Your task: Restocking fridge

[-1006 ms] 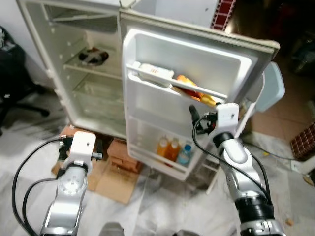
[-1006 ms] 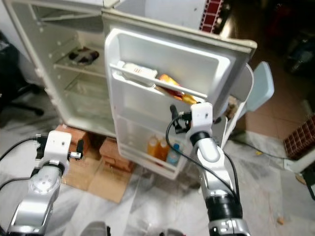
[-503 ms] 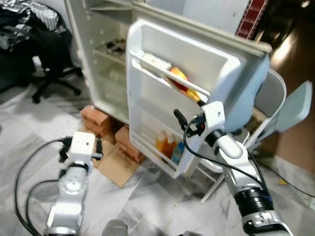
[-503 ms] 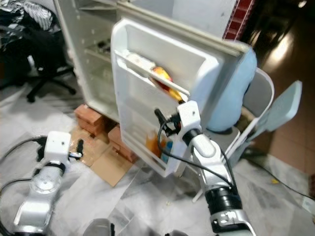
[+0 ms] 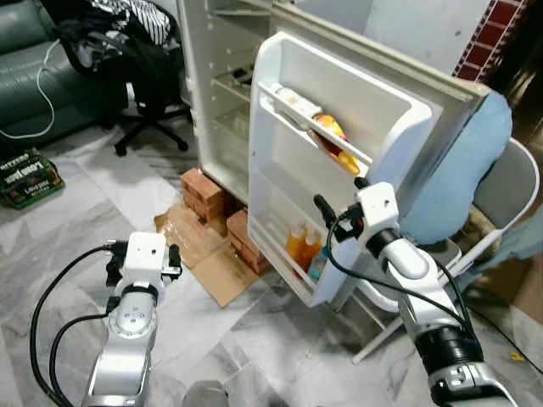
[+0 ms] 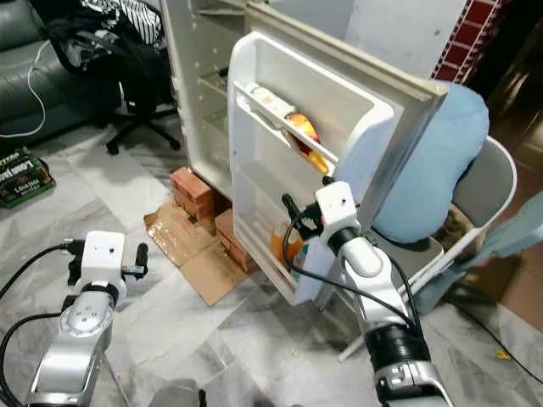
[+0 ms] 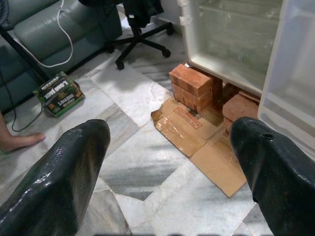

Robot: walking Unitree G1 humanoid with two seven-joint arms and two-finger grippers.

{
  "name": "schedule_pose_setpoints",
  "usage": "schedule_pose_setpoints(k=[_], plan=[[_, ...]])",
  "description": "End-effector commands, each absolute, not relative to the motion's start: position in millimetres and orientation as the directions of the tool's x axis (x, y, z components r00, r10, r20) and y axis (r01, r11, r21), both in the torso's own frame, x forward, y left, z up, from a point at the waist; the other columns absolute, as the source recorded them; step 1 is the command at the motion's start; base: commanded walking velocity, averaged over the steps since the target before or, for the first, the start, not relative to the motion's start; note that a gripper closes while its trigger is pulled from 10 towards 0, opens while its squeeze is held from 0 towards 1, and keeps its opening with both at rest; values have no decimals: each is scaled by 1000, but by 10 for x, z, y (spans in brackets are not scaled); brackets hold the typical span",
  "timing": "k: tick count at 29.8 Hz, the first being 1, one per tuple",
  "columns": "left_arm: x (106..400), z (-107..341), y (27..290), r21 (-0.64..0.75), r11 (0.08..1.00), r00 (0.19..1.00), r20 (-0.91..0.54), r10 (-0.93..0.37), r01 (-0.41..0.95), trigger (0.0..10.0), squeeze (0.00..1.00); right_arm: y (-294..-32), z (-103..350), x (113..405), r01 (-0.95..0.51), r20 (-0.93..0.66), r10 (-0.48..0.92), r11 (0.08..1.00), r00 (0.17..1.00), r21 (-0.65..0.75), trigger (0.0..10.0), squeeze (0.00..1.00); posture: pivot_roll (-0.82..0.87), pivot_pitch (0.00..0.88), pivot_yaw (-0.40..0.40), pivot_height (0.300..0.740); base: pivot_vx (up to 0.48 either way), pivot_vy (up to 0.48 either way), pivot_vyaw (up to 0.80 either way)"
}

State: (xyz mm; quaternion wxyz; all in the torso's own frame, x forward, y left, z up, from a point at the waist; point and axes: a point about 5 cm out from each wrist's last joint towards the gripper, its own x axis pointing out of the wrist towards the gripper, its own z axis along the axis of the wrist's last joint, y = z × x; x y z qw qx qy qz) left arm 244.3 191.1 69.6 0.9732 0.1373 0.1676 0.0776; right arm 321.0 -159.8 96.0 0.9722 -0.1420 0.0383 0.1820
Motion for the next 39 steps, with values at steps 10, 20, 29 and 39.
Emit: schedule_pose_setpoints(k=[10, 20, 29, 39], plan=[[2443, 716, 1932, 284, 950, 930, -300, 213, -126, 10000, 0, -1893, 414, 2825, -656, -552, 500, 745, 667, -118, 10000, 0, 119, 0, -64, 740, 0, 0, 0], [2478, 745, 1946, 287, 948, 934, -282, 218, -135, 10000, 0, -2249, 766, 3291, -219, -374, 58, 888, 926, -405, 10000, 0, 109, 0, -51, 740, 0, 0, 0], [2475, 730, 1961, 280, 947, 925, -295, 240, -157, 10000, 0, -1921, 1342, 3592, 16, -23, -21, 977, 1000, -211, 10000, 0, 118, 0, -59, 740, 0, 0, 0], [2480, 698, 1947, 260, 955, 916, -331, 225, -141, 10000, 0, -1092, 1487, 3517, -505, 27, 514, 828, 857, 244, 10000, 0, 125, 0, -62, 740, 0, 0, 0]])
